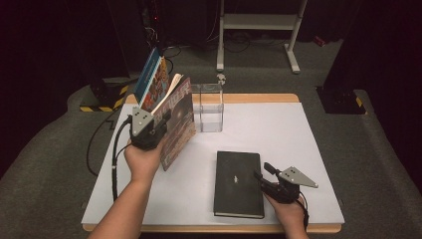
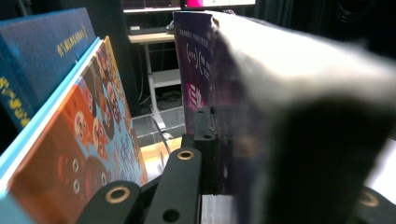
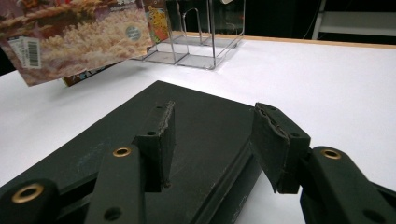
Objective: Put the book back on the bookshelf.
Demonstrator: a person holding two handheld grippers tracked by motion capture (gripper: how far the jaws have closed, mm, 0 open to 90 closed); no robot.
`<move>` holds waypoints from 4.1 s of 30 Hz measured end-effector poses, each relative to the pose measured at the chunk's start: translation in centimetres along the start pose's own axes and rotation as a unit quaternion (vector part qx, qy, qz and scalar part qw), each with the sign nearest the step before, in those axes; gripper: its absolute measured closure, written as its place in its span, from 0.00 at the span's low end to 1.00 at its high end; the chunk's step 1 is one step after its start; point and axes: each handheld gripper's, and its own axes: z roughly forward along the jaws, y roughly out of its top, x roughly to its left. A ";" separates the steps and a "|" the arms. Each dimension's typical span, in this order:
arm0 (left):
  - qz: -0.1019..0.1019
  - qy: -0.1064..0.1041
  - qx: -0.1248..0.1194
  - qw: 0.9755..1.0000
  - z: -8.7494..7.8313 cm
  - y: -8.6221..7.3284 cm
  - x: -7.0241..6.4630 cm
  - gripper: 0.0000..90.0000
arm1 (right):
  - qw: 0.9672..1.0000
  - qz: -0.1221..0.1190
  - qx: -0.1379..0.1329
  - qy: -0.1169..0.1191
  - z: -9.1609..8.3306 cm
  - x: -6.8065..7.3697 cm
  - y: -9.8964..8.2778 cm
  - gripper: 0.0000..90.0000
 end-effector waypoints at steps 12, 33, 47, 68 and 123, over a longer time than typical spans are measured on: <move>0.003 0.026 -0.003 1.000 3.0 -0.1 0.1 0.93 | 1.000 0.001 -0.003 0.000 -0.2 -0.1 0.1 0.55; -0.006 0.058 -0.014 0.998 8.3 -0.5 0.2 0.93 | 1.000 0.003 -0.007 0.002 -0.3 -0.3 0.1 0.55; 0.013 0.073 -0.020 0.997 11.2 -0.4 0.5 0.93 | 1.000 0.007 -0.009 0.004 -0.4 -0.4 0.1 0.55; 0.022 0.094 -0.013 0.995 14.4 -2.6 1.2 0.93 | 1.000 0.013 -0.009 0.009 -0.4 -0.4 0.0 0.55; 0.034 0.128 -0.026 0.991 11.0 -5.6 1.9 0.89 | 1.000 0.011 -0.005 0.022 0.1 0.4 -0.1 0.55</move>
